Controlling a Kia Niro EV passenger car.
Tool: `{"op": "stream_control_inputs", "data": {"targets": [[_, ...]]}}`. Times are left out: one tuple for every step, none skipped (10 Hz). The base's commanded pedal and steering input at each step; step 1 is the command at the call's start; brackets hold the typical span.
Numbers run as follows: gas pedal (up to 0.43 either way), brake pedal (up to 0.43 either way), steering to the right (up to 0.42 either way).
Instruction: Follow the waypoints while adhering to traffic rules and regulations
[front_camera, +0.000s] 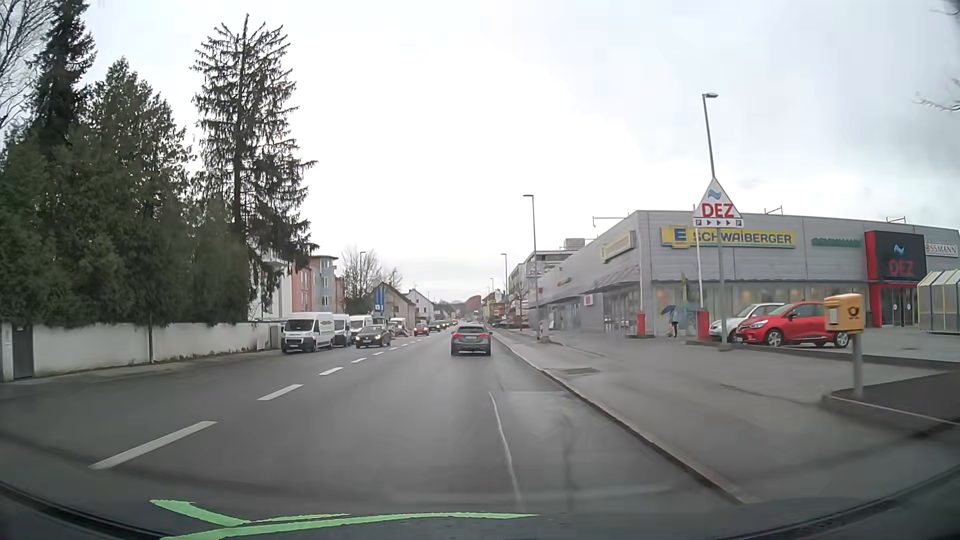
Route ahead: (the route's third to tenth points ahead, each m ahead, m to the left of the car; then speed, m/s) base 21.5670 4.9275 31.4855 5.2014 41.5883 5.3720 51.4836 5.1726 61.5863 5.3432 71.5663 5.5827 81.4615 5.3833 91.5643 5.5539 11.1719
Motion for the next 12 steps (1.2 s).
{"op": "stream_control_inputs", "data": {"targets": [[0.260, 0.000, -0.004], [0.248, 0.000, -0.003], [0.228, 0.000, -0.003], [0.220, 0.000, -0.003], [0.220, 0.000, -0.003], [0.209, 0.000, -0.002], [0.209, 0.000, -0.002], [0.197, 0.000, -0.002], [0.189, 0.000, -0.002], [0.177, 0.000, -0.002], [0.157, 0.000, -0.002], [0.157, 0.000, -0.002]]}}
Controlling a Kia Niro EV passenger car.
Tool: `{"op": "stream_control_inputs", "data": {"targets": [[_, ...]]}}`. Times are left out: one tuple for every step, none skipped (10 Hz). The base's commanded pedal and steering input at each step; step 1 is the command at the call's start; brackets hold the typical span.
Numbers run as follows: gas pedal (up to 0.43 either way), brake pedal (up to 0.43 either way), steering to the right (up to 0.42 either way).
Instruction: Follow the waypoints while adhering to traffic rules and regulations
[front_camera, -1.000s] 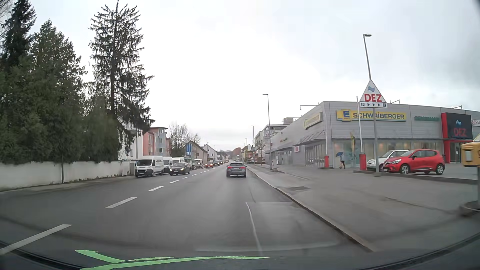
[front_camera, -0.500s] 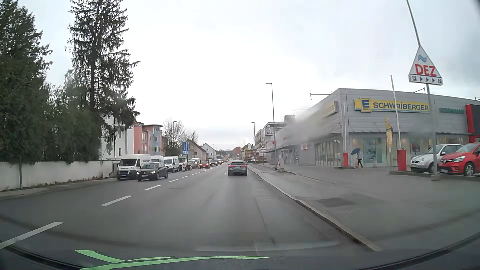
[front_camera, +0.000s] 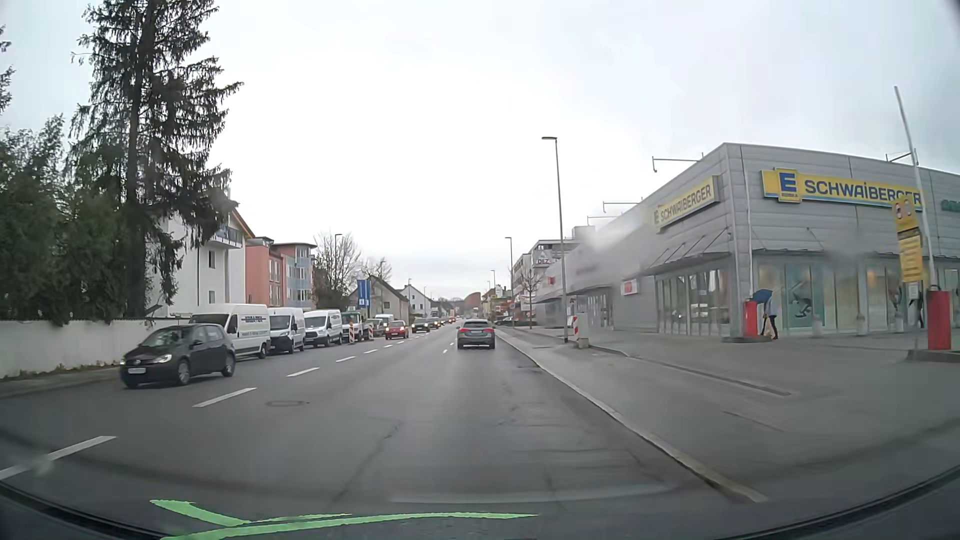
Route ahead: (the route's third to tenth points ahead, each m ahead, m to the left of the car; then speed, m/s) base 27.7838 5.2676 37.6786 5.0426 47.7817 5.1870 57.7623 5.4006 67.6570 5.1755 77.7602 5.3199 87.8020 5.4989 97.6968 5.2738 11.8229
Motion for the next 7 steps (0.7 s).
{"op": "stream_control_inputs", "data": {"targets": [[0.157, 0.000, -0.002], [0.150, 0.000, -0.003], [0.150, 0.000, -0.003], [0.150, 0.000, -0.003], [0.150, 0.000, -0.003], [0.138, 0.000, -0.003], [0.138, 0.000, -0.004]]}}
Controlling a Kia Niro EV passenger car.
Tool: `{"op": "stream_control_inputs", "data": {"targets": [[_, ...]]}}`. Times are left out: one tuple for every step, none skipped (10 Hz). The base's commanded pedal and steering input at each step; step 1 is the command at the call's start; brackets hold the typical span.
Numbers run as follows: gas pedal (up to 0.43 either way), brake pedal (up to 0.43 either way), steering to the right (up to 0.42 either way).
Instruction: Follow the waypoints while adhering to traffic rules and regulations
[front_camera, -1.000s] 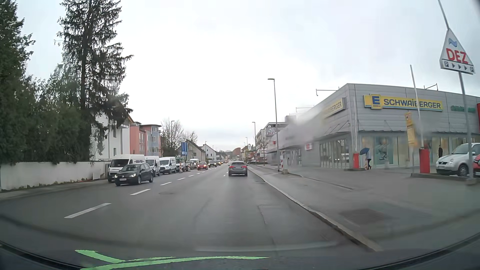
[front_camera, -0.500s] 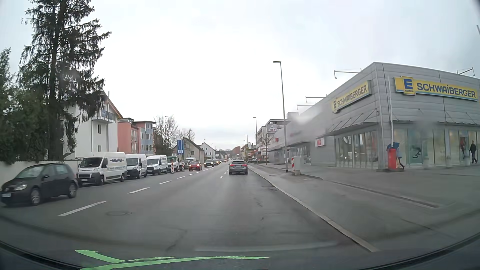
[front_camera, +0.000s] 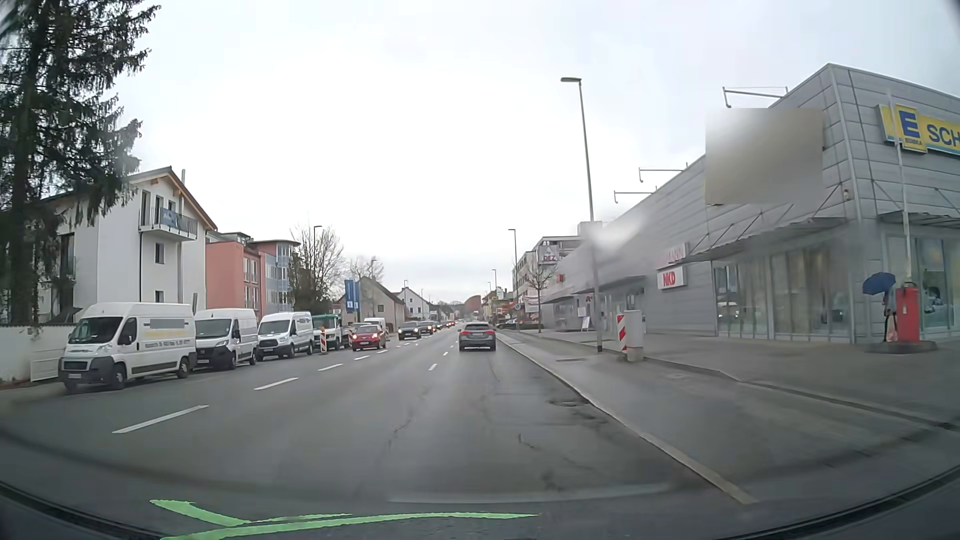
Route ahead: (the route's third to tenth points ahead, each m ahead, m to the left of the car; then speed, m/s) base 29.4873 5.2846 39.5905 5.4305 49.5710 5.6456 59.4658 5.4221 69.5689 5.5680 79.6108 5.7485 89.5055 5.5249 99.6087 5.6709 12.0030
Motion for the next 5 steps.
{"op": "stream_control_inputs", "data": {"targets": [[0.138, 0.000, -0.004], [0.138, 0.000, -0.004], [0.138, 0.000, -0.004], [0.138, 0.000, -0.004], [0.138, 0.000, -0.003]]}}
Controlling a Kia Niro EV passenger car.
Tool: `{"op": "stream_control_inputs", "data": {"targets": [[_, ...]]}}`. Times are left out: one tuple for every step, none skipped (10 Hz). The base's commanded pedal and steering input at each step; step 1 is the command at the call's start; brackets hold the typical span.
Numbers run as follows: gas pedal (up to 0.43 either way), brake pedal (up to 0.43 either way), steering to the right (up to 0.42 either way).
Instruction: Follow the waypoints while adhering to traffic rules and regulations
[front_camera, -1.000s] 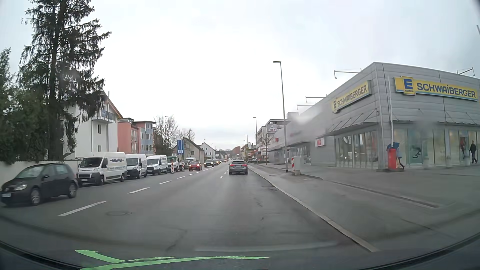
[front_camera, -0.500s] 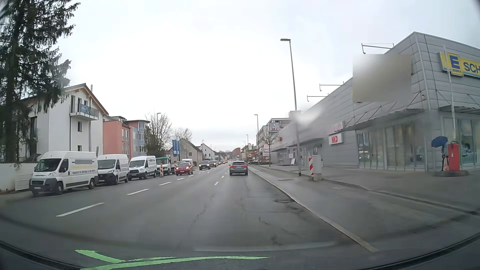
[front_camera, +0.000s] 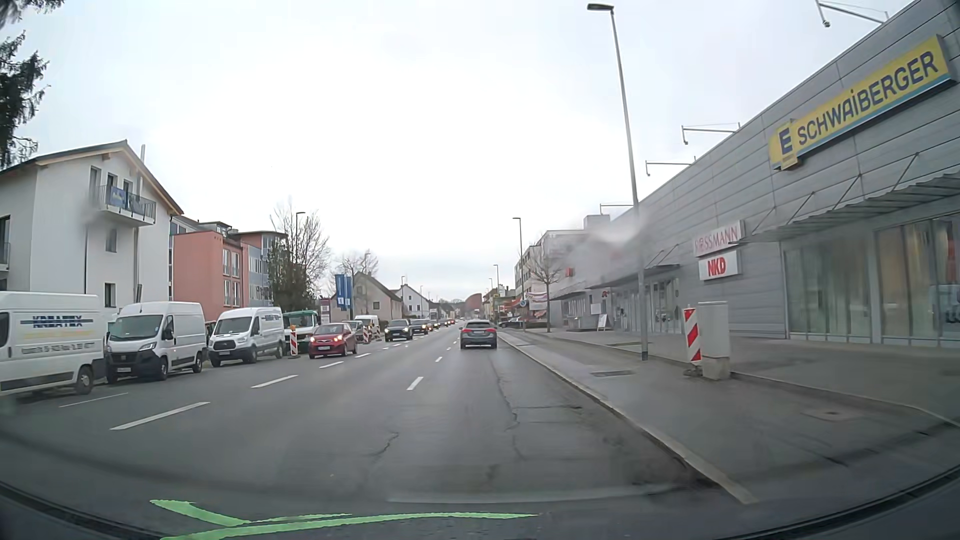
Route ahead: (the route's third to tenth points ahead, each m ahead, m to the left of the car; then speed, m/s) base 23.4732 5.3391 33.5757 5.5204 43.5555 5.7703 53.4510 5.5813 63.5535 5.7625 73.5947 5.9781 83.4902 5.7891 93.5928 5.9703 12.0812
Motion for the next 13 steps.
{"op": "stream_control_inputs", "data": {"targets": [[0.130, 0.000, -0.003], [0.130, 0.000, -0.002], [0.130, 0.000, -0.002], [0.130, 0.000, -0.002], [0.130, 0.000, -0.002], [0.118, 0.000, -0.002], [0.118, 0.000, -0.002], [0.118, 0.000, -0.002], [0.110, 0.000, -0.002], [0.110, 0.000, -0.002], [0.098, 0.000, -0.002], [0.098, 0.000, -0.002], [0.098, 0.000, -0.004]]}}
